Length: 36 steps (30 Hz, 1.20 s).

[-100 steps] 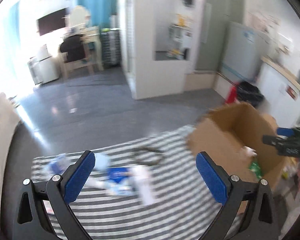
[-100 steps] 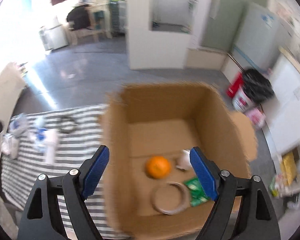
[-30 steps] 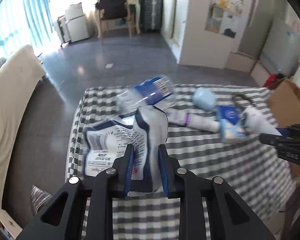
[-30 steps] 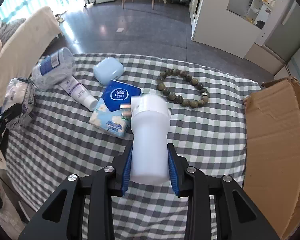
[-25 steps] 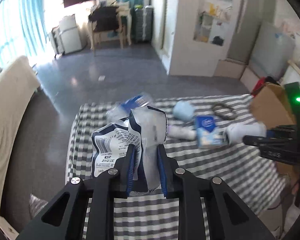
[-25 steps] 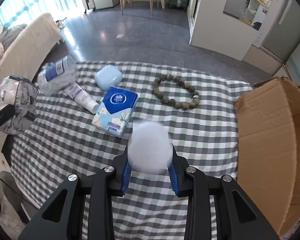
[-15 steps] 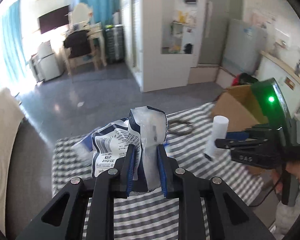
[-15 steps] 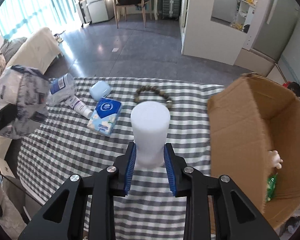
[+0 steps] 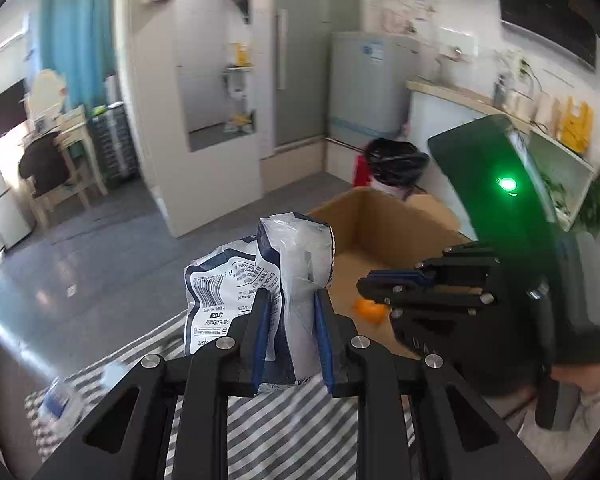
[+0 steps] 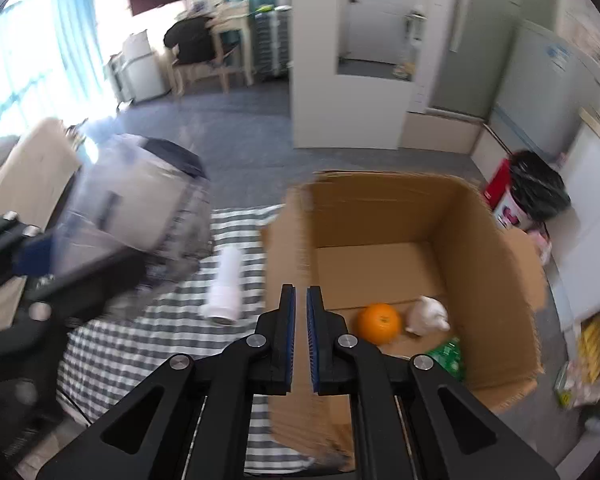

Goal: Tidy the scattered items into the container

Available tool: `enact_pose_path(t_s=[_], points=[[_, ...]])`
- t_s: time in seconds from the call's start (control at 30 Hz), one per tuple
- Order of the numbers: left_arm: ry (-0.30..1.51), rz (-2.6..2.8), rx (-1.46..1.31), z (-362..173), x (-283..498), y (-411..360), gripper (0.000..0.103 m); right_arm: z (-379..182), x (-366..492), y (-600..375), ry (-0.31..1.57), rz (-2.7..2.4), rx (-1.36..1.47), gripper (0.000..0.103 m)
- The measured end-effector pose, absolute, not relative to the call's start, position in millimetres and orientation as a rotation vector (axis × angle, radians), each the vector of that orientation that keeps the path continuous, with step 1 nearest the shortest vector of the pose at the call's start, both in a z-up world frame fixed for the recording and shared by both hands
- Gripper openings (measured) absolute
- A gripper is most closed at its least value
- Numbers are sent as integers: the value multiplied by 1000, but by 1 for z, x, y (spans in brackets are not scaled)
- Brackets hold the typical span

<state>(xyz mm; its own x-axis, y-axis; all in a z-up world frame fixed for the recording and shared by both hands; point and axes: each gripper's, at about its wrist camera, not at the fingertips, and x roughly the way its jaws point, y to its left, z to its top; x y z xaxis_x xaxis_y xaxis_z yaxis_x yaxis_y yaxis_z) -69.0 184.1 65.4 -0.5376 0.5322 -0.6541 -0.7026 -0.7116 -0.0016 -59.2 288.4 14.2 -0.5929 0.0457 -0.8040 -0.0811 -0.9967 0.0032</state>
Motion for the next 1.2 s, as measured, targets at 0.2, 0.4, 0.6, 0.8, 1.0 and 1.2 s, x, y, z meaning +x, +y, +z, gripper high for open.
enact_pose_path(t_s=[0.2,0.4,0.6,0.8,1.0,1.2], points=[[394,2104,-877,35,-69,261,22,2,-44,360,161,2594,-1377,6],[480,2054,-908,3,-70,313,34,-28,-49,397,207,2493,-1467,6],[493,2139,-948,-5,-80,303,88,-40,-51,414,249,2461,-1465,33],[406,2235,-945,14,-94,260,103,-33,-57,404,248,2515,-1417,62],[356,2357,-941,30,-107,199,103,-23,-61,384,222,2568,-1395,64],[324,2550,-1004,27,-127,102,103,-7,-65,332,140,2716,-1400,64]])
